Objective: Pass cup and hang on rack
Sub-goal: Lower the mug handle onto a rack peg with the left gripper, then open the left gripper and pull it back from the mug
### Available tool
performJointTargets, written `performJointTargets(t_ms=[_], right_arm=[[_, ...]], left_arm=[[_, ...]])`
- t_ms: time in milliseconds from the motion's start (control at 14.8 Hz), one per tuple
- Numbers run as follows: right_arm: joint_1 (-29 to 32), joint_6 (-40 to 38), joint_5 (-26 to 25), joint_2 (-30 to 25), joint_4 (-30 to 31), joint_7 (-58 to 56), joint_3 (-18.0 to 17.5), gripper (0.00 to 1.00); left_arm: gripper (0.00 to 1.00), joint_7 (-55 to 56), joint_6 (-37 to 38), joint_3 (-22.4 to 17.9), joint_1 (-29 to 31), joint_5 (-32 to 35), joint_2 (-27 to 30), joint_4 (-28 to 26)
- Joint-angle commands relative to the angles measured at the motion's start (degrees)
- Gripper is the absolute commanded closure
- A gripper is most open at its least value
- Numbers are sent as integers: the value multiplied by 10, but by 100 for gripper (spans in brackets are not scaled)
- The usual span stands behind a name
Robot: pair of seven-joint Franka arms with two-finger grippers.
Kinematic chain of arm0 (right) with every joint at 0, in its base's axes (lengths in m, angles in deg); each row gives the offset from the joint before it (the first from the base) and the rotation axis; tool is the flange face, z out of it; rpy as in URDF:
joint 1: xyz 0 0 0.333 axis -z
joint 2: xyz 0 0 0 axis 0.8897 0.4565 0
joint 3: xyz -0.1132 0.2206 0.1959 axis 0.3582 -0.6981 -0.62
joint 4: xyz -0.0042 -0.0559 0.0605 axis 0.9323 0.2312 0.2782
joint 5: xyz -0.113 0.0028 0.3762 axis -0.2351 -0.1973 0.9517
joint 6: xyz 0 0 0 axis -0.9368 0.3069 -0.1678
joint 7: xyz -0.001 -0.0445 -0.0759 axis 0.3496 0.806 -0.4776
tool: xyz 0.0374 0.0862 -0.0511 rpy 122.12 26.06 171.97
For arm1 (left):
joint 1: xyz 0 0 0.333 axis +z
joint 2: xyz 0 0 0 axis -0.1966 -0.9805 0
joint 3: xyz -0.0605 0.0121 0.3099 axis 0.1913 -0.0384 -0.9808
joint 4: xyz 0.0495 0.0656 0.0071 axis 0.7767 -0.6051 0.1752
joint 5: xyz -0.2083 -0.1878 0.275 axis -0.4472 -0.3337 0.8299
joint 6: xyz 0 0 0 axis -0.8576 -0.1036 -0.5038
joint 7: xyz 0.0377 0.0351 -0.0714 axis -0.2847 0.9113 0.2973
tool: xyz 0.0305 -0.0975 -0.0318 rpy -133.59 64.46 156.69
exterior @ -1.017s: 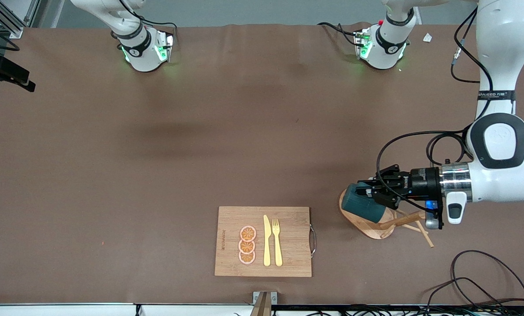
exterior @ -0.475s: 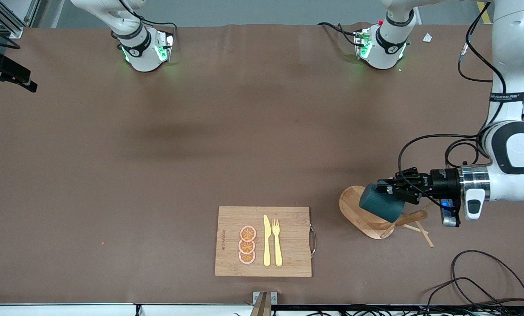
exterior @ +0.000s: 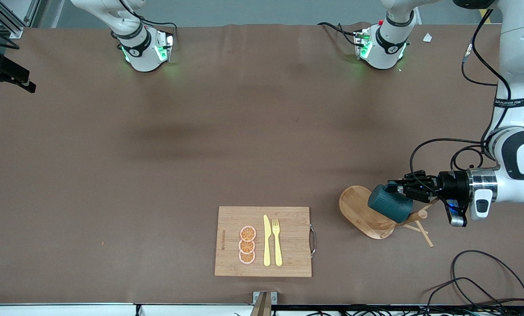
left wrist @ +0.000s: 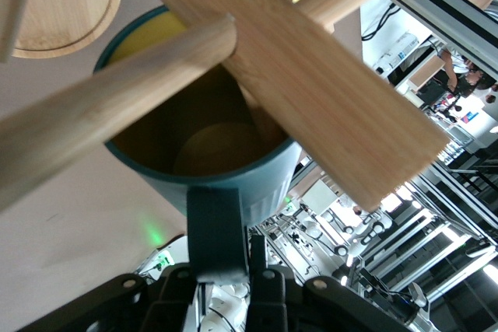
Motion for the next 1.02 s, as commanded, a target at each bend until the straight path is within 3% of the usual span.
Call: performJointTargets(t_ms=[0, 271, 339, 542, 814, 949], right_arm=[[2, 2, -6, -7, 4, -6, -2, 0], [2, -3, -4, -8, 8, -6, -2, 0], [2, -3, -5, -8, 8, -6, -2, 0], [2, -2, -5, -7, 7, -18, -1, 0], [3, -2, -6, -7, 7, -19, -1, 0], [3, -3, -5, -8, 8, -19, 0, 0]], left_arm=[[69, 2, 6, 4, 3, -14, 2, -1], [22, 8, 7, 3, 13, -14, 9, 2], [0, 14, 7, 3, 16, -11, 17, 3], [0, 65, 7, -4, 20, 10, 66, 6], [0, 139, 7, 6, 10, 176, 166, 20], [0, 137, 12, 35, 10, 284, 213, 20]])
